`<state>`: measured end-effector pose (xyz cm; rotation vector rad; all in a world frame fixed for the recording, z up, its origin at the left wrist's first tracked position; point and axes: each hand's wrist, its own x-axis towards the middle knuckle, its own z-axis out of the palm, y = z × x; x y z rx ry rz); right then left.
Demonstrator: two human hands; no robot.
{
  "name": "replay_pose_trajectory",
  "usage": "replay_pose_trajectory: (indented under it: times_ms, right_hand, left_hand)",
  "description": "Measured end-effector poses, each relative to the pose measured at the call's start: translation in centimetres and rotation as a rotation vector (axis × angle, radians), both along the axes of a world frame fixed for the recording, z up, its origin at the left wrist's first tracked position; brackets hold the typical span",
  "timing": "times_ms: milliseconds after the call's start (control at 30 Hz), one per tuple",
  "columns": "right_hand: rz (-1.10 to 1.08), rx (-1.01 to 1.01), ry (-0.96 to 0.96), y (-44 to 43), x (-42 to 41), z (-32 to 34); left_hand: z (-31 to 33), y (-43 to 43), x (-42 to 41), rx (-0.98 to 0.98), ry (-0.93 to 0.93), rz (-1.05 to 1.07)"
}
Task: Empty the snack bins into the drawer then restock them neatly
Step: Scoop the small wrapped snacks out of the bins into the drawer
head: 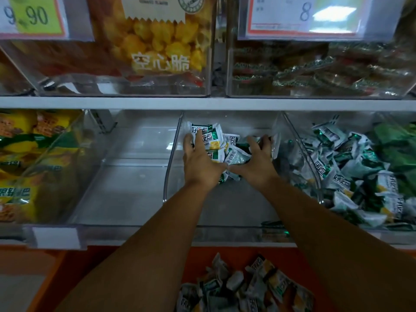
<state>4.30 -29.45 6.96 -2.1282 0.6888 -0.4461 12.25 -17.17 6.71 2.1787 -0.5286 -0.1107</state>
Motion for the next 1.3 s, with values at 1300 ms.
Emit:
replay_pose_trajectory:
  times_ms: [1300]
  right_hand:
    - [0.108, 0.047, -0.031, 9.7, -22.6, 0.9]
  left_hand:
    - [-1.2, 12.7, -19.0, -0.2, 0.028, -0.209]
